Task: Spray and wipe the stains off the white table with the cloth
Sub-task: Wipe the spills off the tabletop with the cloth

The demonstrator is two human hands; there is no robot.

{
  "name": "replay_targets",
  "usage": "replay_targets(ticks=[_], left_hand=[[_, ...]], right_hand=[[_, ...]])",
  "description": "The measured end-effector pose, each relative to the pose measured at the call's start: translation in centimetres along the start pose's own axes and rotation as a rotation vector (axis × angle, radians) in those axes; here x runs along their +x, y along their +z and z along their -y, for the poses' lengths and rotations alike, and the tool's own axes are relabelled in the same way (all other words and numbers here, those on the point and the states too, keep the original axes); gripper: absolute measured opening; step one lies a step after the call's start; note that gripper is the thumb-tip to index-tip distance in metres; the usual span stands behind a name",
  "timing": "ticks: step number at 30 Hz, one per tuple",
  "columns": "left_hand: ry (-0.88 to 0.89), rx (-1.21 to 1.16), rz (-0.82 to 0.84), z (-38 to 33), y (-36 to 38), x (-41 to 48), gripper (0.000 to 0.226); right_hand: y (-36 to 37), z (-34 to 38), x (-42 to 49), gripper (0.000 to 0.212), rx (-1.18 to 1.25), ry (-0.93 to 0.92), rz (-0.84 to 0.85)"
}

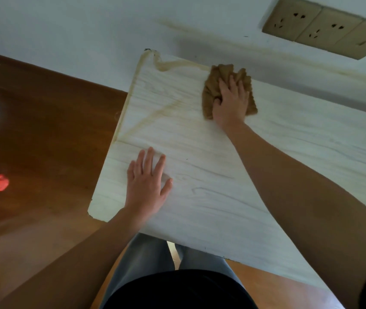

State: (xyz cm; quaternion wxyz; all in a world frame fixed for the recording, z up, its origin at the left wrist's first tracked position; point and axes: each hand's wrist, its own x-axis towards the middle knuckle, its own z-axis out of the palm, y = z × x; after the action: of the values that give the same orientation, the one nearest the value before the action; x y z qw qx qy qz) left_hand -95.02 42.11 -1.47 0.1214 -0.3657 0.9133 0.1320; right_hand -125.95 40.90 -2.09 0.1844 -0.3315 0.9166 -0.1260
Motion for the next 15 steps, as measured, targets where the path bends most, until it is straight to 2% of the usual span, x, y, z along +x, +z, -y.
replay_targets(ticks=[4, 9, 11, 15], left_hand=[[-0.003, 0.006, -0.012, 0.0, 0.2, -0.1, 0.070], [0.010, -0.007, -0.029, 0.3, 0.2, -0.1, 0.069], [0.043, -0.034, -0.042, 0.9, 0.2, -0.2, 0.068], [0.109, -0.095, -0.090, 3.0, 0.1, -0.7, 0.064]], right_hand=[[2.6, 5.0, -2.6, 0.059, -0.065, -0.290, 0.103], [2.4, 2.0, -6.0, 0.058, -0.106, -0.566, 0.208], [1.6, -0.6, -6.6, 0.058, -0.119, -0.567, 0.189], [-0.1, -4.9, -7.0, 0.058, -0.125, -0.449, 0.112]])
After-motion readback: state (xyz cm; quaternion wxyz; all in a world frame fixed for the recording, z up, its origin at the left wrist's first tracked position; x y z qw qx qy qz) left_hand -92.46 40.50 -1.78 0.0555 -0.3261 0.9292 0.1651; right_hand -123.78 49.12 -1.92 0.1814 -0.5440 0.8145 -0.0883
